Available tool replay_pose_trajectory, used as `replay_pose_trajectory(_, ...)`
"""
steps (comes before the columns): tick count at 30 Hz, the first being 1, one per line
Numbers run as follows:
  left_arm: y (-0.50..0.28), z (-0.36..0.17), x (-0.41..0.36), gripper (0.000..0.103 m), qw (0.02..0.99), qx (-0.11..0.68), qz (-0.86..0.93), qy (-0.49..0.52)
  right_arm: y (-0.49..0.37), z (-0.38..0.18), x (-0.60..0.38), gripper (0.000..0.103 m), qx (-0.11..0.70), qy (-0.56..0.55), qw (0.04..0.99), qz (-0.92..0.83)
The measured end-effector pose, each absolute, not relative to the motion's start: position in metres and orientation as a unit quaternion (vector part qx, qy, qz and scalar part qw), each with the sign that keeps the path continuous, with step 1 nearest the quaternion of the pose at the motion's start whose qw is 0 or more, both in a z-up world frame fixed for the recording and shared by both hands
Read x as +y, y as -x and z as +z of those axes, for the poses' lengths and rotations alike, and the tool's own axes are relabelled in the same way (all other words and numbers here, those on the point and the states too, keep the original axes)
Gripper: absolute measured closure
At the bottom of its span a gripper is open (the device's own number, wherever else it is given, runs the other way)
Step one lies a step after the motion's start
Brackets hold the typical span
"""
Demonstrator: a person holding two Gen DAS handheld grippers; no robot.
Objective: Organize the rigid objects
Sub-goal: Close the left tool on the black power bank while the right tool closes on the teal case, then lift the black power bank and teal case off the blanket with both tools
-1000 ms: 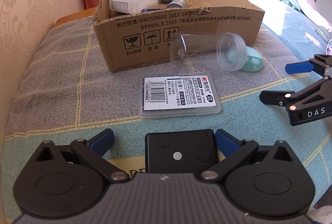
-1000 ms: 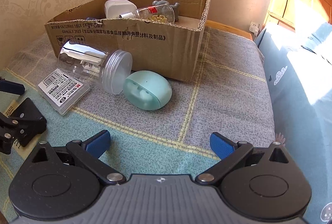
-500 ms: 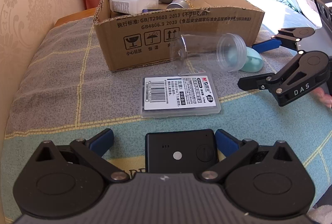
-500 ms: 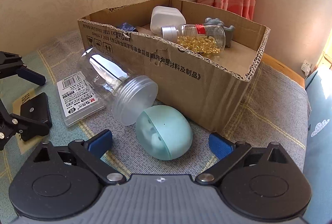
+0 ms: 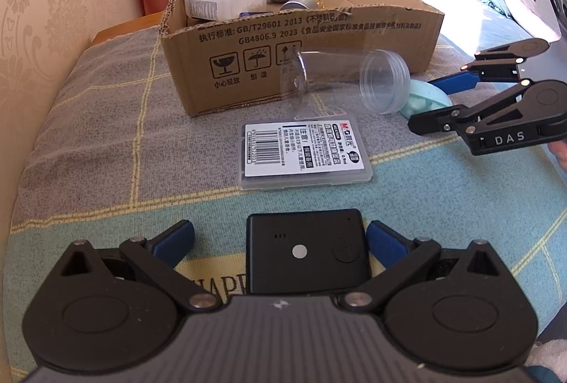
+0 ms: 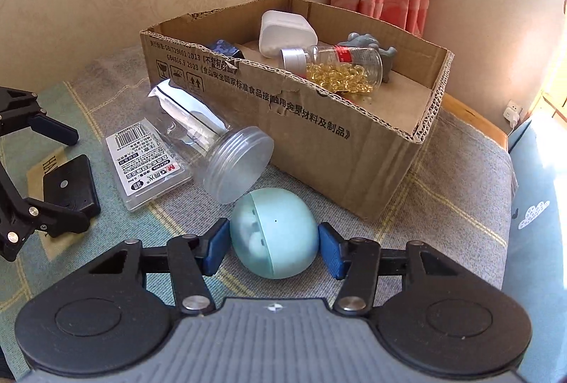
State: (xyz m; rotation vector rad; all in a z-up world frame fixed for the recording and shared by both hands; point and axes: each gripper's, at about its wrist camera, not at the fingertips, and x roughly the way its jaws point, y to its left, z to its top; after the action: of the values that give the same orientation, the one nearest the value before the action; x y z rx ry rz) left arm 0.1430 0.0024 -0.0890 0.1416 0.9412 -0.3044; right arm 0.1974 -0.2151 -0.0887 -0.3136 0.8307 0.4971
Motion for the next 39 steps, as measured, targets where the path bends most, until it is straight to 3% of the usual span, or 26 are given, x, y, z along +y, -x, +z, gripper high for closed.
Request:
replay_pose_trajectory(8,-0.13,-0.086,0.004,0.008,0.88,0.447,-0.149,-0.064,-0.162,-0.088,-0.219,0.044,0.413,0.118,0.886,0.175)
replay_pose_trajectory(16,-0.123,-0.08,-0.004,0.034,0.883,0.434,-0.164,-0.069,-0.135,-0.089,-0.218,0.043,0.418,0.087,0.891,0.153)
replay_pose_trajectory(39,-0.119,-0.081,-0.007,0.03,0.885,0.436,-0.151,-0.064,-0.139,-0.091,-0.211,0.043,0.407,0.123,0.878,0.22)
